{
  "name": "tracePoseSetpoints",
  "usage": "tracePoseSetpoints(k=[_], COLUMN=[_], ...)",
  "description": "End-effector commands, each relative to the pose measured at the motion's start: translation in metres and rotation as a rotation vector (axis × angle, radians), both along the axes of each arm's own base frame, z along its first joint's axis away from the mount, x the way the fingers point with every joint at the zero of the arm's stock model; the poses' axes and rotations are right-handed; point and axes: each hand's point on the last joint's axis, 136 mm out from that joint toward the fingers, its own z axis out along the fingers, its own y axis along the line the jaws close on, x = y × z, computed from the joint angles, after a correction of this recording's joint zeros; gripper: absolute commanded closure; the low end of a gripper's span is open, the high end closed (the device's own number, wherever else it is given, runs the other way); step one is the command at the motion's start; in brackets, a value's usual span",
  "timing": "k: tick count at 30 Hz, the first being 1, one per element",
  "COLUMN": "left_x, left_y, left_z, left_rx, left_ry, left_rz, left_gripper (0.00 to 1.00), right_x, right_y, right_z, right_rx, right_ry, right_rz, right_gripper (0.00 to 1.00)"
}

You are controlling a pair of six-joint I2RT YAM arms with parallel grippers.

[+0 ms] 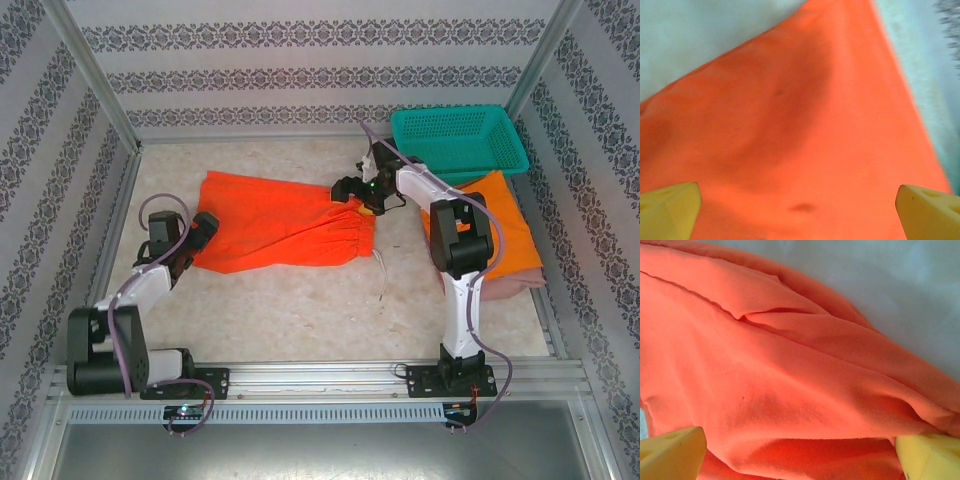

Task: Fold and stack the shorts

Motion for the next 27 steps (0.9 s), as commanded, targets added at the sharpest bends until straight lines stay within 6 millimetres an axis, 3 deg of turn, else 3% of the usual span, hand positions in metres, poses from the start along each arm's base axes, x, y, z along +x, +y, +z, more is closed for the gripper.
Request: tracePoseSetpoints(k=[1, 3, 6, 9, 12, 17, 21, 24, 27], left_x=[0.008, 0.009, 0.011, 0.015, 0.020, 0.040, 0.060, 0.073, 0.082], left_y=[-0.031, -0.065, -0.123, -0.186, -0.246, -0.330, -0.373, -0.385, -0.377], left_z=[0.076, 0.110, 0.143, 0.156, 0.153, 0.118, 0.067, 0.027, -0.013], left_rx=[0.074, 0.095, 0.068, 0.029, -0.007, -0.057, -0.083, -0.066, -0.001], left_ry=[-0.163, -0.231, -0.307, -0.339, -0.333, -0.254, -0.139, -0.059, 0.009], left_rz=[-0.125, -0.228, -0.379, -0.523, -0.648, -0.780, -0.835, -0.834, -0.791], left_gripper=[0.01, 0.04, 0.13, 0.26, 0.39, 0.56, 0.67, 0.72, 0.74], right_x=[0.004, -0.006, -0.032, -0.064, -0.090, -0.125, -0.138, -0.140, -0.135], right_y=[0.002, 0.000, -0.008, -0.021, -0.044, -0.080, -0.098, -0.097, -0.096], right_z=[0.051, 0.090, 0.137, 0.164, 0.176, 0.172, 0.152, 0.136, 0.118], right_rx=[-0.021, -0.035, -0.069, -0.102, -0.148, -0.193, -0.120, -0.044, -0.016], right_ry=[-0.155, -0.263, -0.402, -0.499, -0.556, -0.597, -0.544, -0.509, -0.446], right_rz=[0.048, 0.065, 0.083, 0.083, 0.033, -0.083, -0.197, -0.226, -0.233], right_gripper=[0.03, 0.02, 0.02, 0.02, 0.03, 0.02, 0.02, 0.02, 0.02])
